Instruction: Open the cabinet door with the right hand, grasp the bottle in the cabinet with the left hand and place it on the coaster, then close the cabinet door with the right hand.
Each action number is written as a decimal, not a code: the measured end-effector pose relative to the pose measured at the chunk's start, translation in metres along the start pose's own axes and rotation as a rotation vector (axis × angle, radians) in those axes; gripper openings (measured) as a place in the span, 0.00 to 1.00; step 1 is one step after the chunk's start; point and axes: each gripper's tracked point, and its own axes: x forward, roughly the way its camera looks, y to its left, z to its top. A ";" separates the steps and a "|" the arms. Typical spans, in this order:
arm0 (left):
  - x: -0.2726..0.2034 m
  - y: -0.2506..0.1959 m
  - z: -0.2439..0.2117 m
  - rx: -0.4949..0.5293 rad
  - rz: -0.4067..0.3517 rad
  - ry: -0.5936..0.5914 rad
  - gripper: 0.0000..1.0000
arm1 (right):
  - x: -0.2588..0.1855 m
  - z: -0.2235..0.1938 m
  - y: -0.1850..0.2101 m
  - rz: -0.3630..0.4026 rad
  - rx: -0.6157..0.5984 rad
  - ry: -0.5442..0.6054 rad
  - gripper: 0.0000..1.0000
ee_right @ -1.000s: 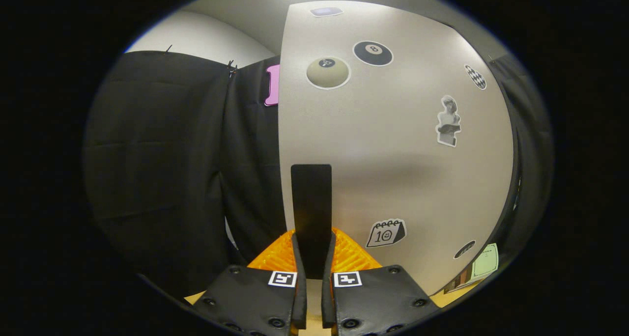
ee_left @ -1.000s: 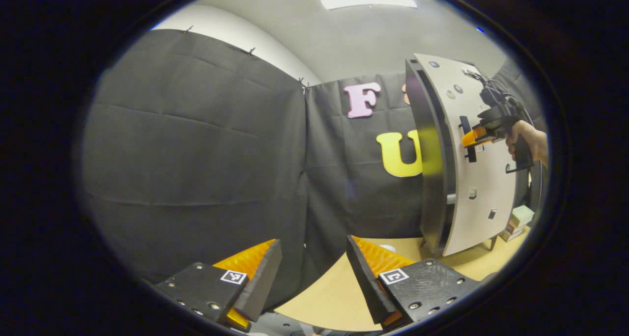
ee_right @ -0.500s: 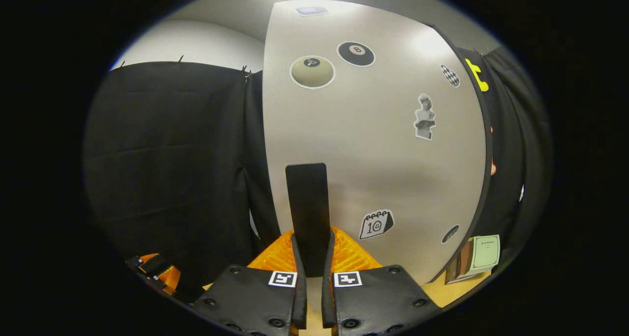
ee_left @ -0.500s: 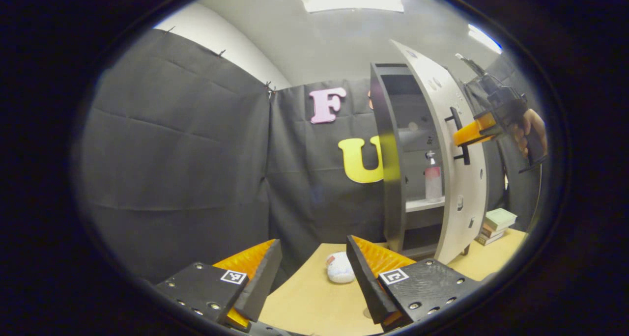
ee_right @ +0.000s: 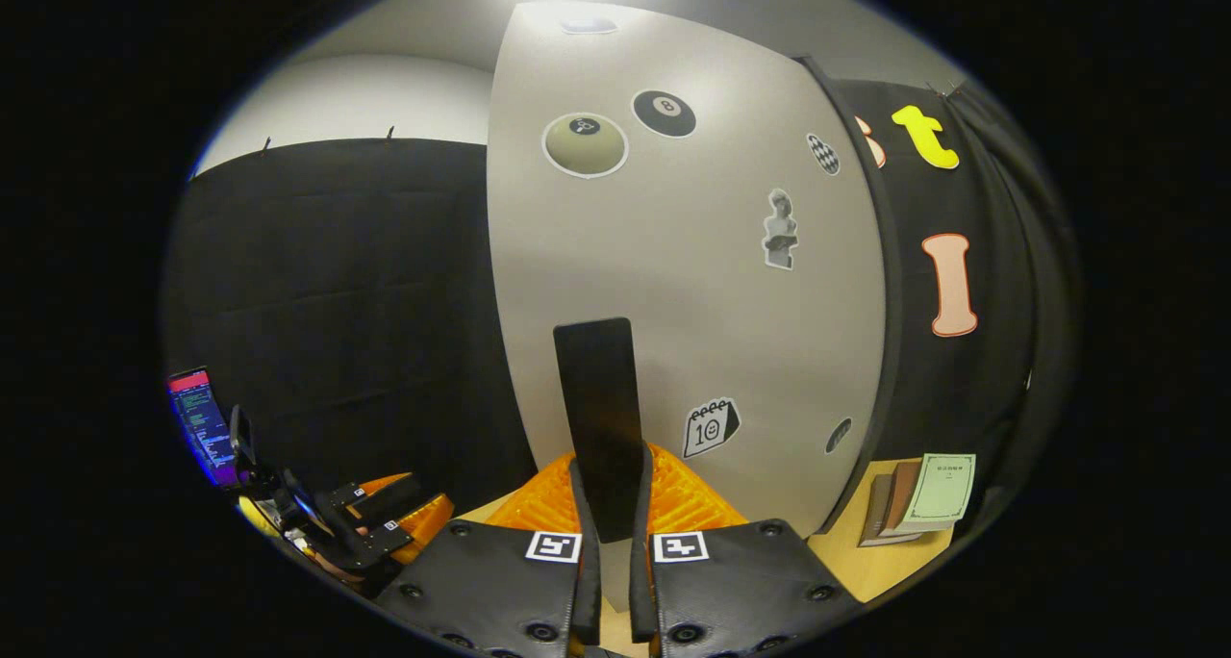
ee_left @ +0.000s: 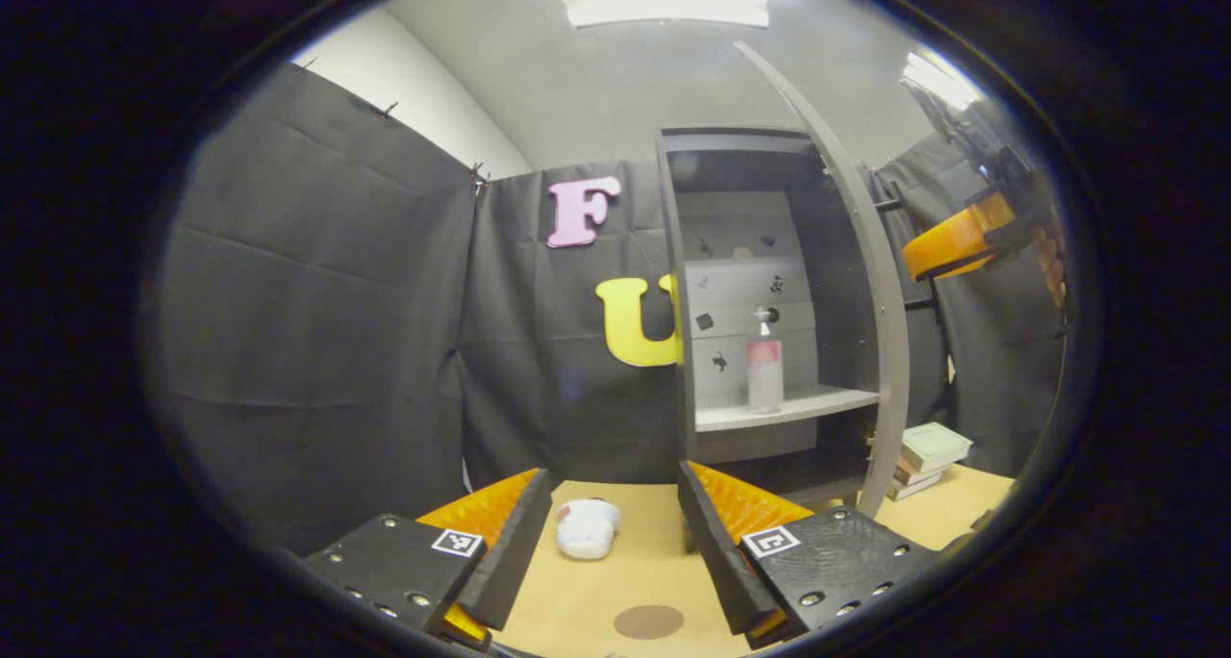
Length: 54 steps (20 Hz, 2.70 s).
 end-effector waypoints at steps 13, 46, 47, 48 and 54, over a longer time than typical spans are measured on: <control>0.018 -0.134 0.014 0.002 -0.160 -0.018 0.81 | -0.044 0.000 -0.038 -0.092 -0.009 -0.044 0.13; 0.072 -0.256 0.055 -0.076 -0.204 0.021 0.81 | -0.182 -0.045 -0.221 -0.480 0.067 -0.147 1.00; 0.083 -0.254 0.061 -0.092 -0.210 0.023 0.81 | -0.188 -0.048 -0.228 -0.514 0.069 -0.150 0.98; 0.095 -0.249 0.066 -0.101 -0.208 0.022 0.81 | -0.191 -0.052 -0.234 -0.542 0.071 -0.150 0.98; 0.169 -0.233 0.086 -0.063 -0.229 0.025 0.80 | -0.194 -0.071 -0.256 -0.645 0.109 -0.102 0.98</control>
